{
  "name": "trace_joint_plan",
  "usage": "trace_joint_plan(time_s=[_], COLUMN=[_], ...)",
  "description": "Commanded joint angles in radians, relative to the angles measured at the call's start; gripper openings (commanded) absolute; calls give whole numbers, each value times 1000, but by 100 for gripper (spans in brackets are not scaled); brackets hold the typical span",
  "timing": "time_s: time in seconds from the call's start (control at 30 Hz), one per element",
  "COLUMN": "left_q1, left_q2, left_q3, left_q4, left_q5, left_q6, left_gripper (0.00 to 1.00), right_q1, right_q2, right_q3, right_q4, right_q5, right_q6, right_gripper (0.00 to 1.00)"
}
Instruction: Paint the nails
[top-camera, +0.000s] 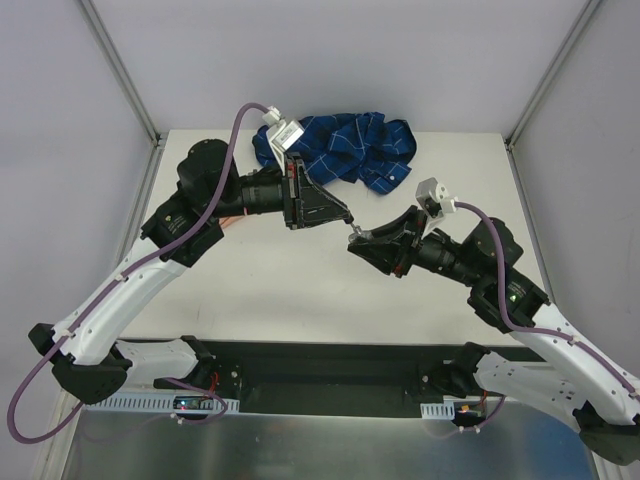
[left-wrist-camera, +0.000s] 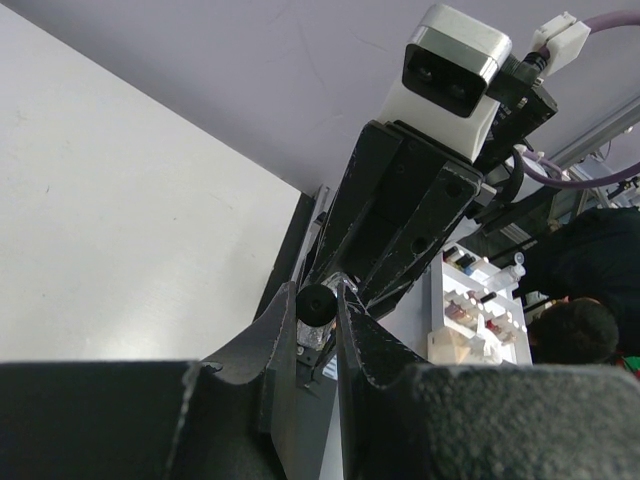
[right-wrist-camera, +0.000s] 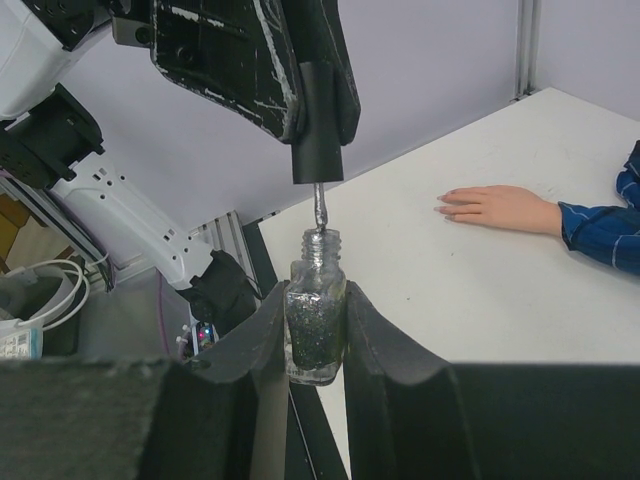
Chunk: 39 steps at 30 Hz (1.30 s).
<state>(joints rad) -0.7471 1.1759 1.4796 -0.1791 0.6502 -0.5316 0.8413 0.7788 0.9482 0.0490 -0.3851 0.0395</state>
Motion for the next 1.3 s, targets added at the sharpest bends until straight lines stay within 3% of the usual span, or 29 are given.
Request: trace_joint_plan(time_s=[0.0, 1.27], left_q1=[-8, -8], left_q2=[-28, -18], left_q3=[-8, 65], left_q4=[43, -36], left_q5=[11, 40], left_q6=[10, 76], left_gripper=[0, 0], right_q1=[5, 10], right_q2=[-13, 7], right_q3=[47, 67], right_q4=[57, 26], right_q5=[12, -1], right_q6=[-18, -29], right_gripper=[0, 0])
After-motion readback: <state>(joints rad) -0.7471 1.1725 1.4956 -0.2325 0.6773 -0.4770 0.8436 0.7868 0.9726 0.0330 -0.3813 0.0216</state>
